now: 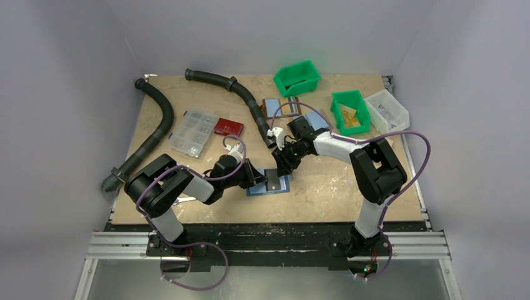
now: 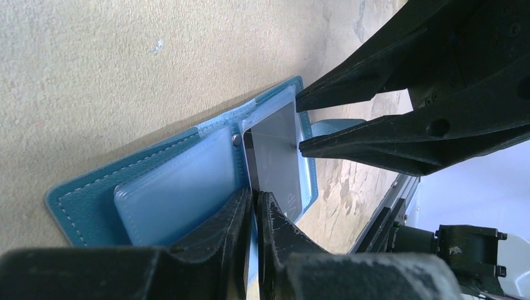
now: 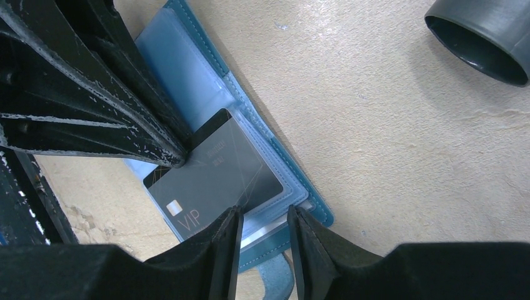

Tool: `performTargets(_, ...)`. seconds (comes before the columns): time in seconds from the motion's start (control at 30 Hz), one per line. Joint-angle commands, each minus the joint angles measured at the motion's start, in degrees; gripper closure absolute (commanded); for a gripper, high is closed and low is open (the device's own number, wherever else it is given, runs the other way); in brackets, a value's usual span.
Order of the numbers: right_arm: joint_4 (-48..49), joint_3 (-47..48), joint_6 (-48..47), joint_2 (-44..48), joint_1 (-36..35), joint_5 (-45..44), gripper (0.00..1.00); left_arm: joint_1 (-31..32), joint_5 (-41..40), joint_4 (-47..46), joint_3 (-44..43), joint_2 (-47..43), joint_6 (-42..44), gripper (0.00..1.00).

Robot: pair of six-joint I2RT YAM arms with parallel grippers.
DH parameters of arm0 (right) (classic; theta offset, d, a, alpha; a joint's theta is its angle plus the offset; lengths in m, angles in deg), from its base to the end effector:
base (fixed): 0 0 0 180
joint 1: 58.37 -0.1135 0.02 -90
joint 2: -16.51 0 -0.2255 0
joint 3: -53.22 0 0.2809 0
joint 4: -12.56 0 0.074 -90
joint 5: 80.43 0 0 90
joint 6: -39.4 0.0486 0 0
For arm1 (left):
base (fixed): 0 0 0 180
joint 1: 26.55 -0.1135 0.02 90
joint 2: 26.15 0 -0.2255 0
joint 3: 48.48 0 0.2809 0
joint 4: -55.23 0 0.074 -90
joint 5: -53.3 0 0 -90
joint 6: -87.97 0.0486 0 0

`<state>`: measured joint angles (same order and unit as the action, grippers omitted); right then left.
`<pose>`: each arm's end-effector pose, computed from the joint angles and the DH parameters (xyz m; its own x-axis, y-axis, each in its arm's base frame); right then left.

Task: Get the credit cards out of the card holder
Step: Remove the credit card from the card holder.

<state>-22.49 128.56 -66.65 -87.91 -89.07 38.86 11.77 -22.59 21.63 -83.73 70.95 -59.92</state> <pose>0.3081 0.2106 0.0906 -0.5697 -0.6187 -0.5410 -0.8182 0.4889 0.3024 0.2179 -0.1873 0.0323 -0.8495 -0.3757 -0.3705 0.0947 0.5823 -0.8075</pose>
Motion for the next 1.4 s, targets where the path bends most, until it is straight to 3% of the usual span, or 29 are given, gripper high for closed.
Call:
performTargets(0.0, -0.39, -0.48, -1.52, -1.56, 0.73, -6.43, 0.57, -0.49, 3.08, 2.70, 1.04, -0.12, 2.14, 0.88)
performTargets(0.23, -0.39, -0.50, -1.52, -1.53, 0.73, -6.45, 0.57, -0.70, 4.17, 0.44, 1.54, 0.96, 1.21, 0.86)
performTargets(0.43, -0.48, -0.50, -1.52, -1.49, 0.76, -6.45, 0.57, -0.86, 4.47, -1.22, 1.86, 1.85, 0.70, 1.00)
performTargets(0.7, -0.40, -0.43, -1.52, -1.49, 0.73, -6.58, 0.57, -1.87, 3.71, -2.34, 3.75, 1.32, 0.41, 1.00)
performTargets(1.1, -0.39, -0.37, -1.52, -1.59, 0.73, -7.00, 0.57, -3.03, -2.04, 9.44, 4.64, -6.23, 4.48, 1.00)
performTargets(1.37, -0.88, -0.12, -1.95, -1.33, 0.74, -5.89, 0.57, -3.61, 0.53, 5.41, 5.95, -7.43, 2.66, 0.98)
